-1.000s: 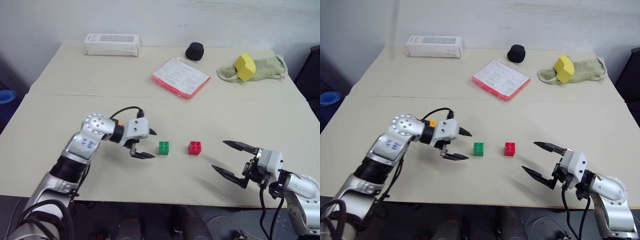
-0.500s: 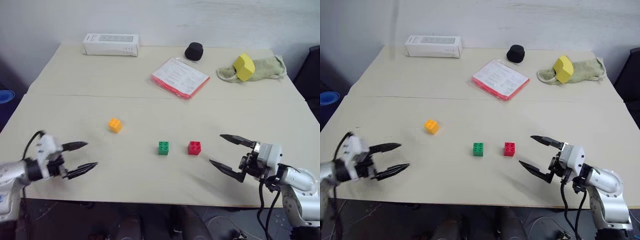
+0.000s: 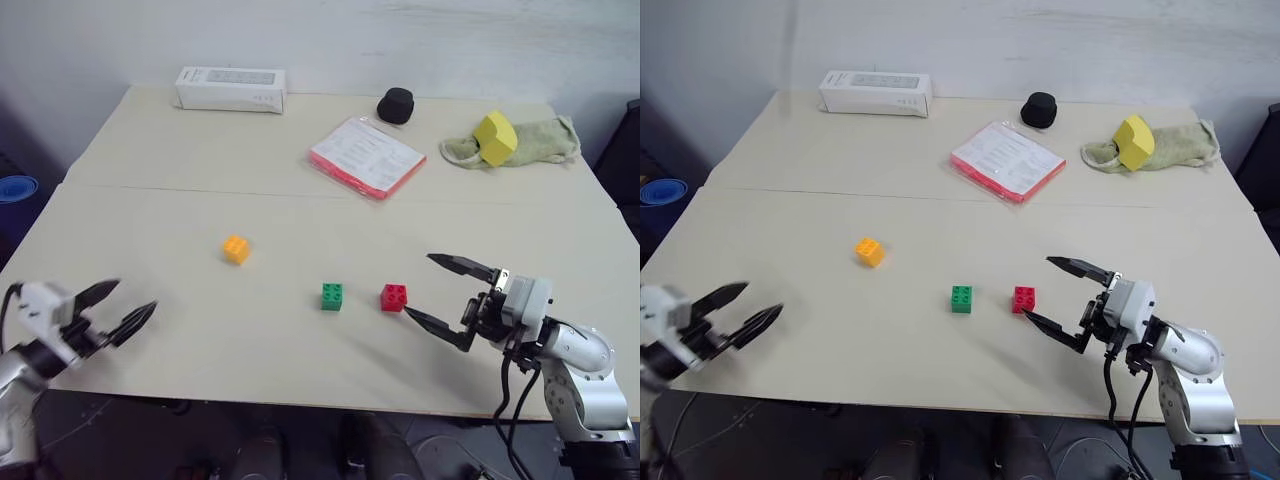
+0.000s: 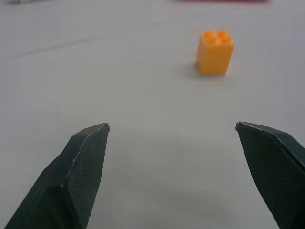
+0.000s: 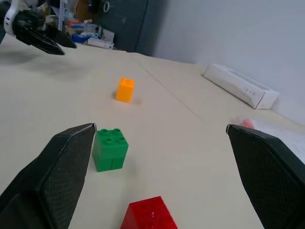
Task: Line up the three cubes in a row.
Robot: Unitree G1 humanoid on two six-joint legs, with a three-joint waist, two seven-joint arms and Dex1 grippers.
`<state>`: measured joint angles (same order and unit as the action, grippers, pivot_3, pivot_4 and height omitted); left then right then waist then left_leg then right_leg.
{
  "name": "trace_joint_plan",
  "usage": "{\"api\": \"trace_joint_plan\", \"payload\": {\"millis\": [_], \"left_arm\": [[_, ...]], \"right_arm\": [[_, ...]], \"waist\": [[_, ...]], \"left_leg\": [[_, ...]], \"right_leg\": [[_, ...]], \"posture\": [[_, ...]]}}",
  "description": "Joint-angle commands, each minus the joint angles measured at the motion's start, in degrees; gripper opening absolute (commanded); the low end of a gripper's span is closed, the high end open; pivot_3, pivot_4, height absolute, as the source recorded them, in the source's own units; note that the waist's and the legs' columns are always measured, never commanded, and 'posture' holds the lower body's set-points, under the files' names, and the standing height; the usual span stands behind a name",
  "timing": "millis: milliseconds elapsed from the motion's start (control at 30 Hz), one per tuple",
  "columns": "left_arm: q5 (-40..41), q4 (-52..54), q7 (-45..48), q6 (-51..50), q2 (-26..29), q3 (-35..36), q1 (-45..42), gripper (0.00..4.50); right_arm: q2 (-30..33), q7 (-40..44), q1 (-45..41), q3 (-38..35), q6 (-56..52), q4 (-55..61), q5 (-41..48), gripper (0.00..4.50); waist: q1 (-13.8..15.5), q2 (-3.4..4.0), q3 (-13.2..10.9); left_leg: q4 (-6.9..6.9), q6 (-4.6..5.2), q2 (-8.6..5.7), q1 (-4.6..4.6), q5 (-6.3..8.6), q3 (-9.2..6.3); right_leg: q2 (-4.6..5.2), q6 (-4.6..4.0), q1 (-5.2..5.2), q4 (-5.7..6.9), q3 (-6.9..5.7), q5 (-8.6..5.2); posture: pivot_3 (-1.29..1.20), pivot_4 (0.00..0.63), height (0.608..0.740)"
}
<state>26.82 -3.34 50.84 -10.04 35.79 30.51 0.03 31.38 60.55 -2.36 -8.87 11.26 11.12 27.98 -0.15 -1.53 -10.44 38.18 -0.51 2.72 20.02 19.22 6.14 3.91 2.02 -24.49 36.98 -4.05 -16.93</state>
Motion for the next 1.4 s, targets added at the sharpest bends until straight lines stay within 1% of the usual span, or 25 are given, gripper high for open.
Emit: {"api": "trace_joint_plan", "payload": {"millis": [33, 133, 200, 267, 400, 467, 533, 600, 800, 833, 900, 967, 1033, 1100, 1167, 1267, 1333, 1400], "left_arm": [[-0.1, 3.4, -5.0, -3.1, -1.9, -4.4, -4.0, 4.48], [-3.1, -0.1, -9.9, -2.3, -5.8, -9.2, -10.6, 4.48], [-6.2, -3.5, -11.2, -0.4, -6.9, -12.4, -13.1, 4.48], [-8.2, -6.4, -12.5, 1.2, -7.5, -14.1, -15.1, 4.48], [-10.7, -15.1, -13.5, 5.1, -10.2, -17.6, -21.7, 4.48], [-12.2, -17.5, -12.8, 6.7, -10.5, -19.3, -23.0, 4.48], [-13.0, -19.0, -14.1, 8.1, -10.5, -19.4, -23.6, 4.09], [-12.7, -19.2, -12.5, 9.1, -9.7, -19.7, -23.2, 3.62], [-10.8, -19.7, -2.2, 11.9, -6.0, -20.7, -22.7, 1.81], [-9.5, -19.7, 2.6, 11.5, -4.7, -21.2, -23.2, 1.50], [-7.5, -20.7, 9.6, 11.0, -2.8, -21.5, -25.0, 1.47], [-8.8, -24.0, 20.7, 13.6, 0.2, -25.4, -29.3, 1.47], [-10.5, -26.7, 28.9, 17.2, 1.7, -29.1, -32.3, 1.47], [-11.0, -28.9, 33.0, 20.6, 1.4, -30.9, -34.6, 1.47], [-11.8, -33.0, 36.8, 24.8, -0.2, -32.6, -38.0, 1.47], [-13.6, -38.2, 40.5, 29.1, -1.8, -35.2, -40.9, 1.47], [-14.5, -42.8, 41.5, 30.6, -3.7, -37.2, -43.2, 1.47], [-15.5, -45.6, 41.7, 32.6, -4.2, -39.8, -44.1, 1.47]], "right_arm": [[-0.7, -1.3, -0.4, -0.8, 1.0, 2.0, 0.9, 4.50], [-0.9, -2.4, 0.3, -1.5, 1.3, 2.2, 0.7, 4.50], [-0.7, -2.6, 0.9, -1.5, 1.3, 2.4, 0.6, 4.50], [-0.6, -2.9, 1.2, -1.4, 1.2, 2.7, 0.6, 4.50], [-0.5, -3.6, 1.4, -1.4, 1.3, 2.8, 0.1, 4.50], [-0.5, -3.8, 1.1, -1.1, 1.5, 2.8, -0.2, 4.50], [-0.6, -4.2, 0.9, -1.2, 1.5, 2.9, -0.3, 4.50], [-0.7, -4.6, 1.2, -1.3, 1.6, 3.3, -0.4, 4.50], [-0.5, -5.9, 3.2, -1.9, 1.6, 5.1, -0.6, 4.50], [-0.3, -6.0, 3.8, -2.2, 1.4, 5.5, -0.5, 4.50], [0.2, -6.0, 5.0, -2.5, 0.8, 6.5, 0.1, 4.50], [1.9, -4.1, 6.9, -2.7, -0.2, 7.7, 1.1, 4.50], [3.0, -3.2, 7.8, -3.0, -0.9, 8.2, 1.9, 4.50], [3.8, -3.1, 8.0, -3.5, -1.2, 8.5, 2.6, 4.50], [4.4, -3.1, 8.5, -4.4, -1.6, 8.7, 2.7, 4.50], [4.9, -3.7, 9.2, -5.5, -1.8, 9.1, 2.6, 4.50], [5.2, -4.8, 9.6, -6.2, -2.7, 10.0, 2.5, 4.50], [5.0, -6.0, 10.0, -6.9, -3.8, 11.3, 3.1, 4.50]], "waist": [[-0.3, 0.00, 0.0], [-0.2, 0.00, 0.0], [-0.1, 0.00, 0.0], [-0.2, 0.00, 0.0], [0.1, -0.01, 0.0], [0.1, -0.01, 0.0], [-0.1, -0.01, 0.0], [-0.2, -0.01, 0.0], [0.0, -0.01, 0.0], [0.0, -0.01, 0.0], [0.0, -0.01, 0.0], [0.2, -0.01, 0.0], [0.3, -0.01, 0.0], [0.2, -0.01, 0.0], [0.2, 0.00, 0.0], [-0.1, -0.01, 0.0], [0.0, -0.01, 0.0], [0.0, -0.01, 0.0]], "left_leg": [[0.00, -0.05, 0.00, 0.01, -0.02, 0.02], [0.00, -0.09, 0.01, 0.00, -0.05, 0.06], [0.01, -0.09, 0.00, -0.01, -0.05, 0.07], [0.01, -0.10, 0.01, -0.01, -0.05, 0.11], [0.04, -0.10, 0.03, -0.03, -0.07, 0.15], [0.05, -0.10, 0.01, -0.02, -0.07, 0.15], [0.05, -0.11, 0.02, -0.03, -0.08, 0.19], [0.04, -0.13, 0.07, -0.03, -0.09, 0.24], [0.04, -0.20, 0.08, -0.05, -0.13, 0.23], [0.05, -0.19, 0.07, -0.05, -0.13, 0.23], [0.05, -0.19, 0.07, -0.04, -0.13, 0.22], [0.07, -0.19, 0.06, -0.01, -0.13, 0.21], [0.17, -0.18, 0.03, 0.09, -0.13, 0.13], [0.16, -0.14, 0.01, 0.06, -0.11, 0.16], [0.17, -0.11, -0.01, 0.06, -0.09, 0.20], [0.24, -0.11, 0.03, 0.08, -0.09, 0.22], [0.25, -0.12, 0.05, 0.08, -0.10, 0.22], [0.31, -0.12, 0.03, 0.11, -0.11, 0.20]], "right_leg": [[-0.01, 0.00, -0.01, -0.01, 0.00, 0.00], [-0.06, 0.01, -0.02, 0.01, 0.01, 0.00], [-0.09, 0.02, -0.01, 0.02, 0.02, 0.01], [-0.15, 0.02, -0.03, 0.00, 0.05, 0.01], [-0.20, 0.02, -0.03, 0.02, 0.08, 0.01], [-0.19, 0.04, -0.03, 0.01, 0.08, 0.02], [-0.20, 0.04, -0.03, -0.01, 0.11, 0.02], [-0.26, 0.04, -0.05, -0.01, 0.16, 0.02], [-0.27, 0.04, -0.05, 0.03, 0.16, 0.02], [-0.26, 0.04, -0.05, 0.03, 0.16, 0.02], [-0.26, 0.04, -0.05, 0.01, 0.15, 0.02], [-0.27, 0.04, -0.05, 0.01, 0.13, 0.02], [-0.30, 0.04, -0.06, -0.01, 0.02, 0.02], [-0.30, 0.04, -0.03, -0.03, 0.05, 0.02], [-0.30, 0.04, -0.03, -0.03, 0.09, 0.02], [-0.38, 0.05, -0.05, -0.01, 0.12, 0.03], [-0.40, 0.05, -0.07, 0.00, 0.13, 0.03], [-0.39, 0.06, -0.07, 0.02, 0.10, 0.03]], "posture": [[0.00, 0.150, 0.740], [0.00, 0.150, 0.740], [0.00, 0.150, 0.740], [0.00, 0.150, 0.740], [0.00, 0.150, 0.740], [0.00, 0.150, 0.740], [0.00, 0.150, 0.740], [0.00, 0.150, 0.740], [0.00, 0.150, 0.740], [0.00, 0.150, 0.740], [0.00, 0.150, 0.740], [0.00, 0.150, 0.740], [0.00, 0.150, 0.740], [0.00, 0.150, 0.740], [0.00, 0.150, 0.740], [0.00, 0.150, 0.740], [0.00, 0.150, 0.740], [0.00, 0.150, 0.740]]}}
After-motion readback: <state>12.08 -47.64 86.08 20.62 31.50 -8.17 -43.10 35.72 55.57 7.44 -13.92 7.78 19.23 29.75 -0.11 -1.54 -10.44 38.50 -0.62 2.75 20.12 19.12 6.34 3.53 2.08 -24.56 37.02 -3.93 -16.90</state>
